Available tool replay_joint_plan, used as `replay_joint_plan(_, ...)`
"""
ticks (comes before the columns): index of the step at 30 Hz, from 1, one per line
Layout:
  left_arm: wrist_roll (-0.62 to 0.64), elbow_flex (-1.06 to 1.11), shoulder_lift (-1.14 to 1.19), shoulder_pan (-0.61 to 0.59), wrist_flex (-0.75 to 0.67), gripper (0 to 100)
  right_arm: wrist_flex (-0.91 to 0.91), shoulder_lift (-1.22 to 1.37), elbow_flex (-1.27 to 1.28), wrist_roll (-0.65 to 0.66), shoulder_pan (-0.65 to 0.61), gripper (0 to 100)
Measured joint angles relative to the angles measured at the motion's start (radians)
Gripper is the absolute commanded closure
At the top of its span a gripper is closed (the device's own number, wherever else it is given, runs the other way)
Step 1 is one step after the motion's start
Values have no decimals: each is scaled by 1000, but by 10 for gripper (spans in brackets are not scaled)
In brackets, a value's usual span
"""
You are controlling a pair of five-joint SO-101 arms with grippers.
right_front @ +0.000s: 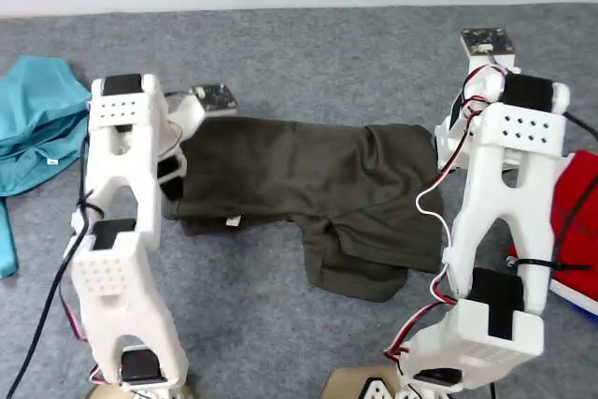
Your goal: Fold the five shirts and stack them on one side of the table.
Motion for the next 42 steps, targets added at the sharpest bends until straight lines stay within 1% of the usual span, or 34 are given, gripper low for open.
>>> replay_joint_plan(2,-9,46,-14,0,-12,879,0,0,0,0,0,725)
replay_joint_plan(6,-9,61,-14,-5,-49,878,0,0,0,0,0,725)
replay_joint_plan(13,-9,61,78,-5,-101,878,0,0,0,0,0,725)
replay_joint_plan(16,-11,61,81,-2,-94,880,0,0,0,0,0,725)
replay_joint_plan(22,-52,61,44,0,-12,881,0,0,0,0,0,725)
replay_joint_plan(27,-63,103,-29,0,0,879,0,0,0,0,-12,725)
replay_joint_plan(32,-78,163,-34,0,0,878,0,0,0,0,-54,725)
replay_joint_plan(37,-78,213,-34,0,-87,877,0,0,0,0,-55,725)
replay_joint_plan(42,-83,213,-18,0,-172,877,0,0,0,0,-57,725)
